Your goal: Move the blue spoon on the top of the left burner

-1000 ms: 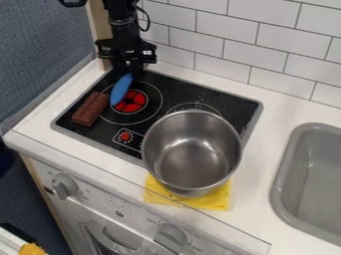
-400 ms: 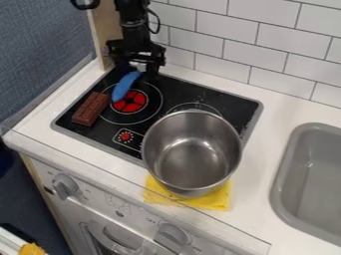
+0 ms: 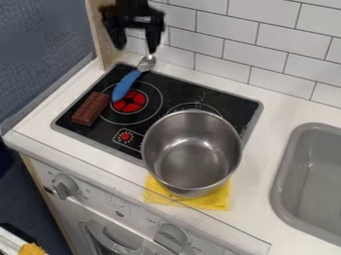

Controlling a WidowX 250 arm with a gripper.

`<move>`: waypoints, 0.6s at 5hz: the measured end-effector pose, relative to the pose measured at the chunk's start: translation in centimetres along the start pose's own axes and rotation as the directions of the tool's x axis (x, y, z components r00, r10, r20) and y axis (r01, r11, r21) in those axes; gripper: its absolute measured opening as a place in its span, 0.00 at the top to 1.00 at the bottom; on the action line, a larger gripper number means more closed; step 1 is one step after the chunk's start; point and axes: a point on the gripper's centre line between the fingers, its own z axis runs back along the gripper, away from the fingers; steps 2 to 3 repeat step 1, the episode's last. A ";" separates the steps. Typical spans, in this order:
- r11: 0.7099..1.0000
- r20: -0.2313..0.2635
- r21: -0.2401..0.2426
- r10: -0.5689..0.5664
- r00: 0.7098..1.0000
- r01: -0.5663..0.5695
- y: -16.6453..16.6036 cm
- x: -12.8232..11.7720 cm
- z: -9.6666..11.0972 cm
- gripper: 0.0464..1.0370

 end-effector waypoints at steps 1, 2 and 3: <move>1.000 -0.022 -0.016 -0.017 1.000 0.017 -0.4 -1.3 0.2 0.04; 1.000 -0.022 -0.016 -0.017 1.000 0.017 -0.4 -1.3 0.2 0.04; 1.000 -0.022 -0.016 -0.017 1.000 0.017 -0.4 -1.3 0.2 0.04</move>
